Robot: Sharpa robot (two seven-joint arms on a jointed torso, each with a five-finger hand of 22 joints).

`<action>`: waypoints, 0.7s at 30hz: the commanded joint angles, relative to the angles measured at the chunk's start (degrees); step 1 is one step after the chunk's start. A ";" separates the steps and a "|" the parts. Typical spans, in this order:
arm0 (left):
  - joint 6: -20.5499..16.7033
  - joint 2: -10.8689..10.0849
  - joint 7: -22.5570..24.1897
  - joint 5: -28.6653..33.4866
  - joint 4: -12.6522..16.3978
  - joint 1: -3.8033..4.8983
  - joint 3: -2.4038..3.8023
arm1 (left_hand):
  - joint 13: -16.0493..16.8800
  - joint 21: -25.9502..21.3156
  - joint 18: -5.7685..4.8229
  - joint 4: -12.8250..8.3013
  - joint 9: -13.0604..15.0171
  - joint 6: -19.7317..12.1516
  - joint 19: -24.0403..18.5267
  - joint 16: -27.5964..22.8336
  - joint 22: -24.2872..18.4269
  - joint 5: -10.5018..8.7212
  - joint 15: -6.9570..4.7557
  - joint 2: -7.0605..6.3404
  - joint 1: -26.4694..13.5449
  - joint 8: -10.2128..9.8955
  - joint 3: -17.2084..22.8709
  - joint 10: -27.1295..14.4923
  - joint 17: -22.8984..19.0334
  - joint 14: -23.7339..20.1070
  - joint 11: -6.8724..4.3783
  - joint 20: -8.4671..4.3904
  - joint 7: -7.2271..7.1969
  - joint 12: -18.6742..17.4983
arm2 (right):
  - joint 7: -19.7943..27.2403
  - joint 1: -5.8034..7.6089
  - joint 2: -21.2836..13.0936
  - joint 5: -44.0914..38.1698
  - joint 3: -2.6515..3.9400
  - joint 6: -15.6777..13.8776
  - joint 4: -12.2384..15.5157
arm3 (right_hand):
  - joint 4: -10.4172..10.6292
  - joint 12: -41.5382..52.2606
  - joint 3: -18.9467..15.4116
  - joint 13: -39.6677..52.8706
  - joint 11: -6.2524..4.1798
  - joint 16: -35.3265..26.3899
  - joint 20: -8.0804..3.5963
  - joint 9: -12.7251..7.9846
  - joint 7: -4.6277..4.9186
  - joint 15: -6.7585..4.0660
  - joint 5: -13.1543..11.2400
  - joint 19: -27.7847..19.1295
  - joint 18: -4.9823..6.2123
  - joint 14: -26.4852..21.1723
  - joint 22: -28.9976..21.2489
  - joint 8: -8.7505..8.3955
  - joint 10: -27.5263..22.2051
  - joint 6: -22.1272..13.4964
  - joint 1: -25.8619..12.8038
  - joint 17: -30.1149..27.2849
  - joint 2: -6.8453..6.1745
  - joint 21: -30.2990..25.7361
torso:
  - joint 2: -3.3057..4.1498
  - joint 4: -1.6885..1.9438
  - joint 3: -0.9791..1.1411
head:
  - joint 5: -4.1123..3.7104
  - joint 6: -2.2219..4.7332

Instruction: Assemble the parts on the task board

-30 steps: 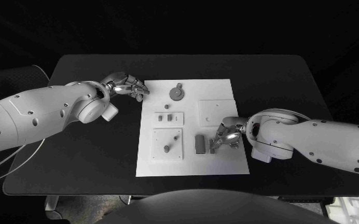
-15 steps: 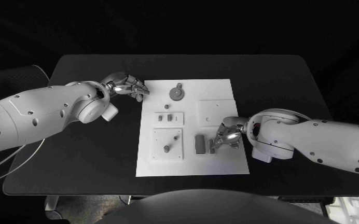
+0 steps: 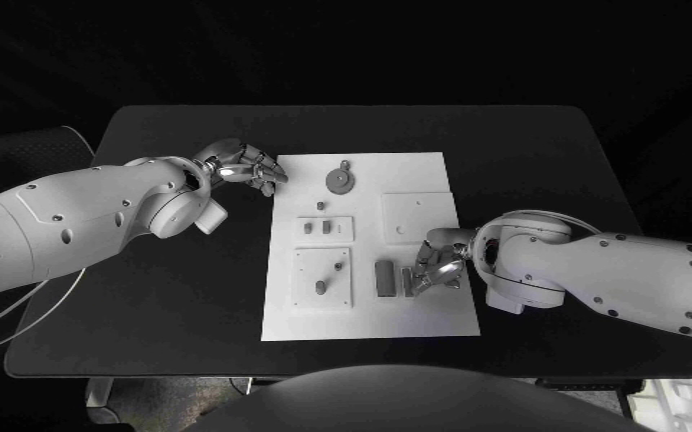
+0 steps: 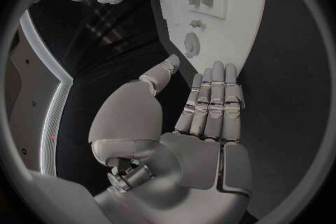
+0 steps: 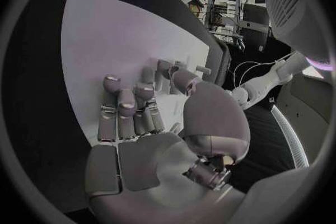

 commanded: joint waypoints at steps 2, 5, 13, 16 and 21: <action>0.49 0.04 0.30 -0.11 0.16 0.08 0.04 | 0.09 -0.30 0.85 0.06 -0.08 -0.36 0.09 -0.30 0.07 -0.16 -0.11 -0.40 0.09 0.36 -0.11 0.16 0.10 0.44 0.20 -0.04 0.00 -0.28 | 0.30 -0.65 0.39 -2.13 -0.11 1.02 -0.28 | -0.16 0.28 -0.21 0.01 -0.02 0.04 0.07 0.08 -0.22 -0.26 -0.34 -0.16 0.82 -0.07 0.82 0.43 -0.16 0.18 0.15 -0.06 0.26 0.10 | 0.03 0.04 0.00 | 0.06 0.01; 0.51 0.03 0.29 -0.11 0.18 0.08 0.04 | 0.09 -0.30 0.85 0.06 -0.08 -0.36 0.09 -0.31 0.07 -0.16 -0.11 -0.41 0.08 0.37 -0.11 0.16 0.11 0.45 0.20 -0.04 0.00 -0.29 | 0.20 -0.84 0.57 -2.24 -0.11 0.88 -0.49 | 0.07 0.29 -0.27 -0.01 -0.04 0.05 0.11 0.08 -0.24 -0.23 -0.33 -0.11 0.82 -0.03 0.80 0.46 -0.11 0.24 -0.14 -0.07 0.34 0.11 | 0.00 0.03 -0.01 | 0.09 0.01; 0.50 0.01 0.27 -0.12 0.15 0.08 0.04 | 0.09 -0.31 0.84 0.06 -0.08 -0.36 0.09 -0.34 0.08 -0.16 -0.11 -0.40 0.09 0.38 -0.11 0.16 0.15 0.46 0.19 -0.04 0.00 -0.29 | -0.17 -0.92 0.57 -2.27 -0.11 0.70 -0.78 | 1.52 0.30 -0.31 -0.11 -0.13 0.10 0.14 0.07 -0.34 -0.12 -0.30 0.08 0.82 0.18 0.71 0.55 0.07 0.38 -1.51 -0.14 0.31 0.11 | -0.02 -0.01 -0.02 | 0.10 0.01; 0.53 0.02 0.25 -0.12 0.17 0.08 0.04 | 0.09 -0.31 0.84 0.07 -0.08 -0.35 0.09 -0.35 0.08 -0.16 -0.11 -0.39 0.08 0.38 -0.11 0.16 0.16 0.46 0.19 -0.04 0.00 -0.29 | -0.08 -0.92 0.51 -2.05 -0.11 0.74 -0.75 | 2.39 0.31 -0.27 -0.14 -0.18 0.12 0.11 0.06 -0.38 -0.07 -0.30 0.16 0.82 0.26 0.69 0.59 0.13 0.45 -2.20 -0.18 0.14 0.12 | 0.00 0.00 -0.03 | 0.15 0.01; 0.43 0.02 0.24 -0.12 0.13 0.08 0.04 | 0.09 -0.31 0.84 0.07 -0.08 -0.35 0.10 -0.37 0.08 -0.16 -0.11 -0.40 0.08 0.39 -0.12 0.17 0.17 0.46 0.20 -0.04 0.00 -0.29 | 0.37 -0.92 0.18 0.04 -0.11 1.17 -0.80 | 4.89 0.28 -0.35 -0.21 -0.21 0.10 0.05 0.00 -0.41 0.00 -0.32 0.13 0.82 0.28 0.66 0.59 0.13 0.43 -4.45 -0.24 -0.52 0.06 | -0.03 0.03 -0.03 | 0.15 0.01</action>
